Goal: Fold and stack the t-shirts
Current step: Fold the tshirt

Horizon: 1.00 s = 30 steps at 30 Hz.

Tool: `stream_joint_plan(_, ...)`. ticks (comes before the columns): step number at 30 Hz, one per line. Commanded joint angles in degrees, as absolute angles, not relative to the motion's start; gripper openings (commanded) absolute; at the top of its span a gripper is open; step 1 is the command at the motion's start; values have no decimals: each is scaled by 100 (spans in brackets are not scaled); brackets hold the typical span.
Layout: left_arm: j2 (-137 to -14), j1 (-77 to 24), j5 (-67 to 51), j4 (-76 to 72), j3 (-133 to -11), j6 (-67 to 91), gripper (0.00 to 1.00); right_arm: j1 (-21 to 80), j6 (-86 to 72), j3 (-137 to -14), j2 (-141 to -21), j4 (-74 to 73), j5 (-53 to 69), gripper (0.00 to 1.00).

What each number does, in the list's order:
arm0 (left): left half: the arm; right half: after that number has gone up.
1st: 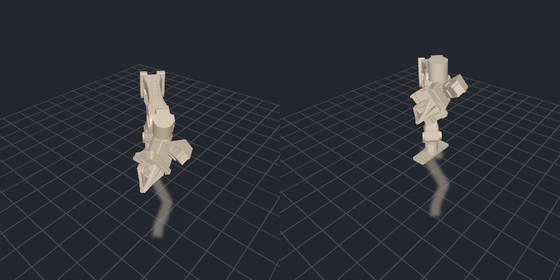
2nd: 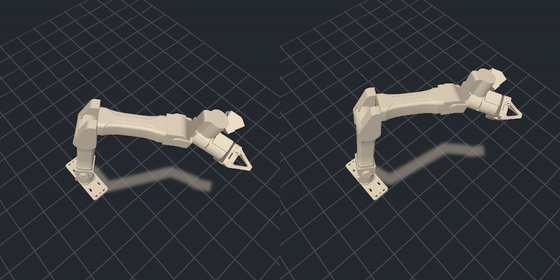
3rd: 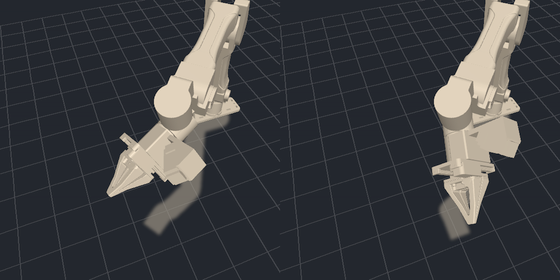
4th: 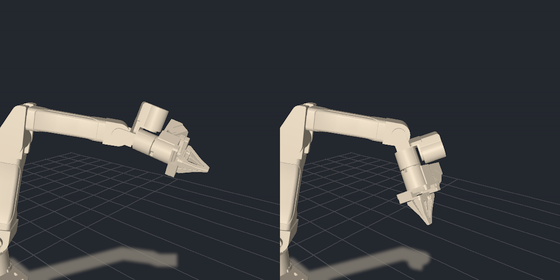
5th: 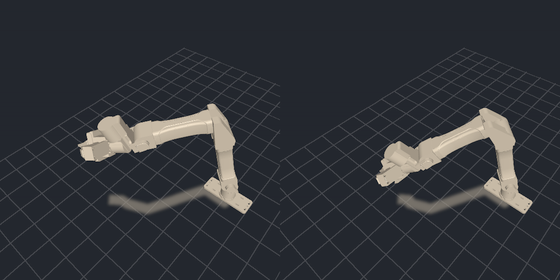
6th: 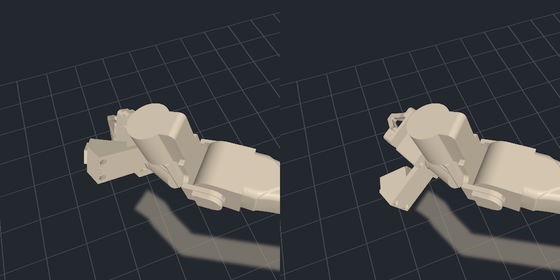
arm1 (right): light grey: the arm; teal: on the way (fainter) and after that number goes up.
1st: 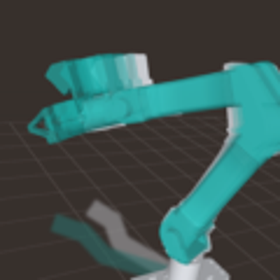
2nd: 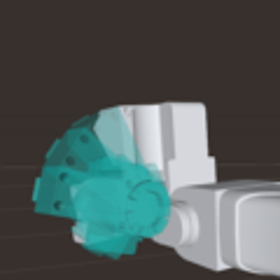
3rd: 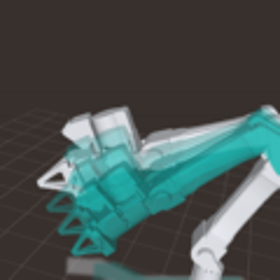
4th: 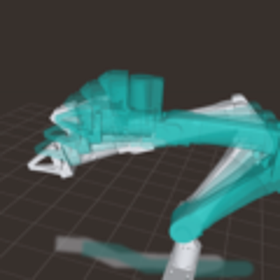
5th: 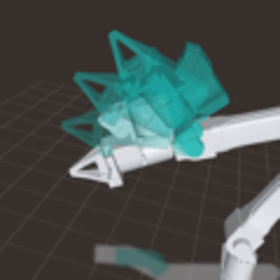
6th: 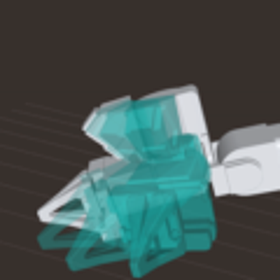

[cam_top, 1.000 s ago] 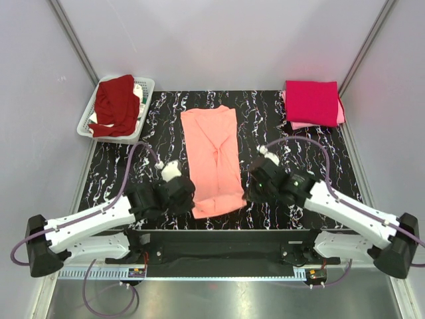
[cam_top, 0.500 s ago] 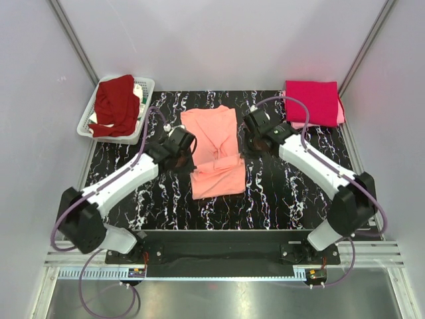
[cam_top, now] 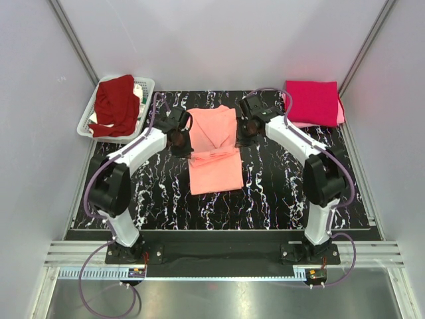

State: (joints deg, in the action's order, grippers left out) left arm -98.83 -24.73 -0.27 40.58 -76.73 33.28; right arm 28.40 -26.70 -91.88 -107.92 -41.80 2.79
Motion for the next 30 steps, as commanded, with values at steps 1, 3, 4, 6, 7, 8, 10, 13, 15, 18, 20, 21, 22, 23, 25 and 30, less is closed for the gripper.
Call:
stream_joint_plan(1, -10151, -2329, -360, 3990, -8059, 3041, 6, 2681, -2444, -9597, -11179, -4096, 492, 0)
stream_joint_plan(3, -10414, -2233, -421, 3981, -8217, 2997, 7, 2619, -2443, -9790, -11460, -4096, 536, 0)
stream_joint_plan(4, -10511, -2206, -439, 3990, -8296, 2997, 7, 2593, -2426, -9861, -11565, -4104, 588, 0)
stream_joint_plan(6, -10845, -2101, -518, 4017, -8551, 2927, 12, 2505, -2426, -10150, -11891, -4218, 624, 0)
stream_joint_plan(7, -11142, -2057, -553, 4060, -8830, 2901, 16, 2470, -2408, -10412, -12013, -4245, 694, 4)
stream_joint_plan(8, -11310, -1961, -615, 4269, -9024, 2883, 24, 2391, -2373, -10572, -12267, -4297, 764, 23)
stream_joint_plan(10, -11748, -1855, -694, 4481, -9620, 2839, 31, 2294, -2242, -10993, -12567, -4455, 835, 44)
stream_joint_plan(13, -12188, -1600, -958, 4929, -10621, 2769, 52, 2040, -2128, -12457, -13200, -5026, 1166, 68)
stream_joint_plan(15, -12304, -1459, -976, 5360, -11116, 2769, 55, 1899, -2136, -12953, -13456, -5439, 1187, 73)
stream_joint_plan(18, -12069, -1415, -783, 5502, -11339, 2865, 57, 1784, -2188, -12895, -13124, -5450, 1204, 74)
stream_joint_plan(20, -11472, -1441, -791, 5040, -10629, 2900, 56, 1802, -2206, -12045, -12476, -5056, 1160, 74)
stream_joint_plan(21, -11217, -1468, -791, 4836, -10287, 2918, 55, 1793, -2232, -11641, -12202, -4854, 1204, 72)
stream_joint_plan(22, -10762, -1503, -782, 4625, -9613, 2918, 52, 1802, -2293, -10784, -11930, -4608, 1396, 68)
stream_joint_plan(23, -10549, -1590, -774, 4292, -9302, 2909, 51, 1810, -2364, -10358, -11431, -4083, 1519, 64)
stream_joint_plan(25, -10075, -1687, -756, 4053, -8487, 2970, 46, 1959, -2373, -9410, -11076, -3641, 1940, 61)
stream_joint_plan(30, -9624, -2135, -642, 3314, -7366, 3216, 44, 2197, -2320, -8509, -10714, -3402, 2047, 52)
